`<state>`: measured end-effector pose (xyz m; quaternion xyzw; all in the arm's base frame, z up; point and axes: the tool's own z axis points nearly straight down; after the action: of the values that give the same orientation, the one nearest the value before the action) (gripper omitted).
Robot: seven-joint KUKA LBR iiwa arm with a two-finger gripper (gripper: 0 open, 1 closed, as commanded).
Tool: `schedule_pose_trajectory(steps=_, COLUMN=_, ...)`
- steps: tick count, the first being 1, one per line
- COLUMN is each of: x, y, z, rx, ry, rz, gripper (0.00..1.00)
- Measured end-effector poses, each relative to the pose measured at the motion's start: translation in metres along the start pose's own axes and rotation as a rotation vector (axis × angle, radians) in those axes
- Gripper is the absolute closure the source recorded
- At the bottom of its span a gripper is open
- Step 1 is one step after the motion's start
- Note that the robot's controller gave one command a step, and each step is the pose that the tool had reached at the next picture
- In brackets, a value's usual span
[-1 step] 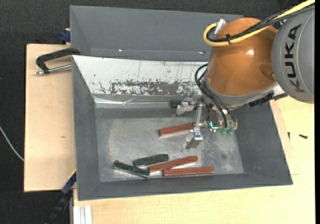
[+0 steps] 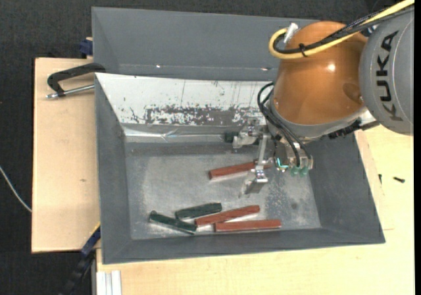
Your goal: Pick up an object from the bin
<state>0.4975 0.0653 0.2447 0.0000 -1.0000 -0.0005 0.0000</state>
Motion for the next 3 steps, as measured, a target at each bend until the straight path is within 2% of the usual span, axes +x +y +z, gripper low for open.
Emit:
schedule_pose_trajectory(steps=1, x=-0.034, y=-0.003, z=0.046, rx=-0.001, ry=-0.010, rz=-0.017, gripper=0.00)
schedule_pose_trajectory(steps=2, x=-0.062, y=-0.021, z=0.111, rx=0.000, ry=-0.004, rz=-0.127, gripper=0.00)
schedule_pose_trajectory(steps=3, x=-0.093, y=-0.039, z=0.167, rx=-0.001, ry=0.007, rz=-0.114, gripper=1.00)
